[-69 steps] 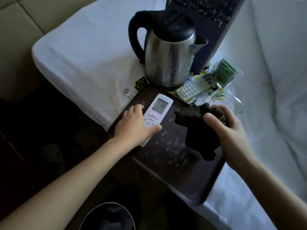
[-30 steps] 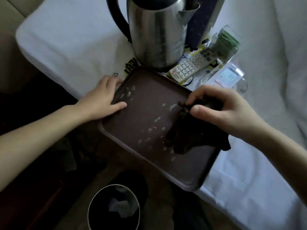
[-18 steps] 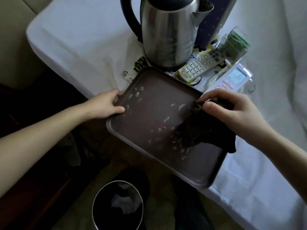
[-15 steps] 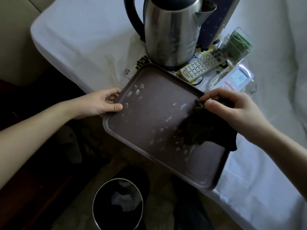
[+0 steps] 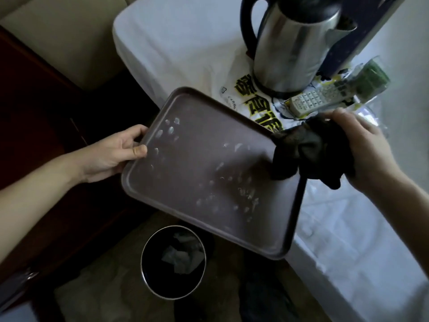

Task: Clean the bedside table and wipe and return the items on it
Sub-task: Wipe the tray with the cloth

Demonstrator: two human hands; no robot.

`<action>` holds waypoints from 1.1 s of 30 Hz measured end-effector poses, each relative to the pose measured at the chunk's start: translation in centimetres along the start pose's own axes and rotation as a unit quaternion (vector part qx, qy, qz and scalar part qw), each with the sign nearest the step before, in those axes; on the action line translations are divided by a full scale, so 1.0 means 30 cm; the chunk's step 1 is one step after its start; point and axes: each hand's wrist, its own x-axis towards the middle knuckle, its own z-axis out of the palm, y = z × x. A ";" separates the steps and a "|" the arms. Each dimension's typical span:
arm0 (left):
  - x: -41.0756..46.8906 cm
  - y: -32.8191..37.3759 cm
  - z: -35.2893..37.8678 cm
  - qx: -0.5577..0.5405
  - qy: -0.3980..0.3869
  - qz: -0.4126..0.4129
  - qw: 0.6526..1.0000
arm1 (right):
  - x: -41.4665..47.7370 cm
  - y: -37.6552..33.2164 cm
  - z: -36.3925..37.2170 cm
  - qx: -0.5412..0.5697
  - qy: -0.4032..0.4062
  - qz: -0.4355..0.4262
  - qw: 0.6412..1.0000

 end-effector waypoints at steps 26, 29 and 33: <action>-0.682 -0.544 -0.125 -0.099 0.216 0.116 0.964 | -0.715 0.486 0.665 -0.403 -0.317 -0.392 0.764; -0.677 -0.631 -0.086 -0.123 0.231 0.121 0.958 | -0.716 0.520 0.699 -0.396 -0.351 -0.425 0.734; -0.667 -0.771 -0.053 -0.149 0.240 0.141 0.949 | -0.612 0.525 0.589 -0.194 -0.272 -0.301 0.893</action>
